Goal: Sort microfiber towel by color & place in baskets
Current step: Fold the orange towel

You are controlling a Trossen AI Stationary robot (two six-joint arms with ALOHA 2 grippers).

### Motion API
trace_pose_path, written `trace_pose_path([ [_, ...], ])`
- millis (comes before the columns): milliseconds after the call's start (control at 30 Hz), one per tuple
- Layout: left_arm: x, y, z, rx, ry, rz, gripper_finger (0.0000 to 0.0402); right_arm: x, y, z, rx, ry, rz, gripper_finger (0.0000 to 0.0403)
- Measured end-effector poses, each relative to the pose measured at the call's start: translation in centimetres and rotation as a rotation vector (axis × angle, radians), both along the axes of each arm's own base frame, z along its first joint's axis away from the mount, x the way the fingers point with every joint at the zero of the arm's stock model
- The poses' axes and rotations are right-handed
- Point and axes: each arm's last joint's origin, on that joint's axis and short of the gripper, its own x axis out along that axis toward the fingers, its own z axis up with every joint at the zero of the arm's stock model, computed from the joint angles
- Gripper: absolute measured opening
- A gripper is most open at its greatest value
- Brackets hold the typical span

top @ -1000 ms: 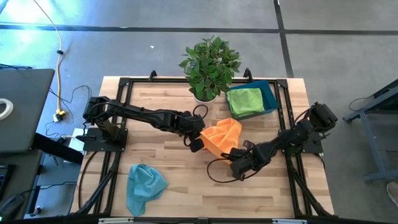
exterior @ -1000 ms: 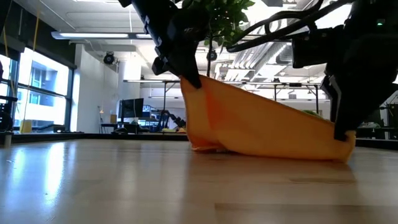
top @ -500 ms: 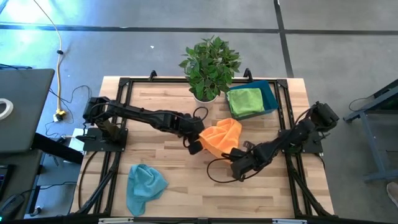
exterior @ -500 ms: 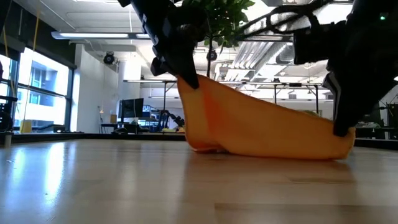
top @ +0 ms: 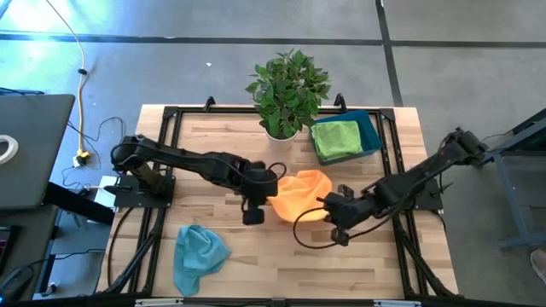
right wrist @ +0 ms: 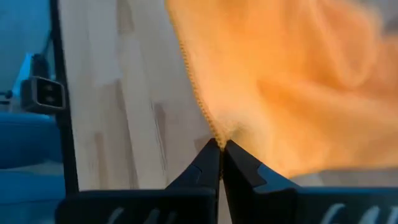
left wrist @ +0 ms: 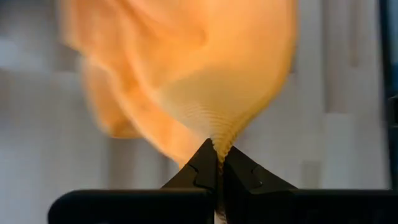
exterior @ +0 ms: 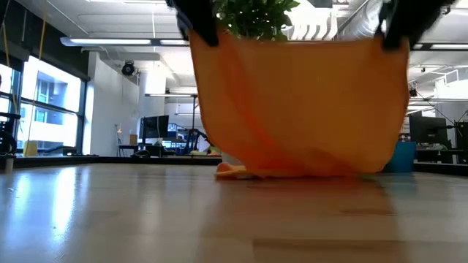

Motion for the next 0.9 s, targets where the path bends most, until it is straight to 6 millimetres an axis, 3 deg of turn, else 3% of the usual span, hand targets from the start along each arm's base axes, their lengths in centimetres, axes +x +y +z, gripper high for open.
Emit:
trace_pose_path([
  [233, -1.4, -0.6, 6.0, 0.354, 0.016, -0.055, 0.0, -0.5, -1.0, 6.1, -0.239, -0.05, 0.037, 0.0],
  [533, -2.6, -0.3, 11.3, 0.656, -0.065, 0.039, 0.0, -0.6, -3.1, 12.7, -0.53, -0.142, -0.071, 0.0],
  [767, -3.3, 0.3, 14.2, 0.889, -0.109, 0.159, 0.0, -0.4, -5.1, 14.5, -0.672, -0.145, -0.087, 0.0],
  [833, -3.5, 0.4, 14.6, 0.869, -0.131, 0.174, 0.0, -0.2, -5.5, 14.4, -0.639, -0.132, -0.076, 0.0],
  [900, -3.6, -0.1, 14.8, 0.742, -0.167, 0.146, 0.0, -0.2, -5.3, 14.2, -0.519, -0.112, 0.003, 0.0],
])
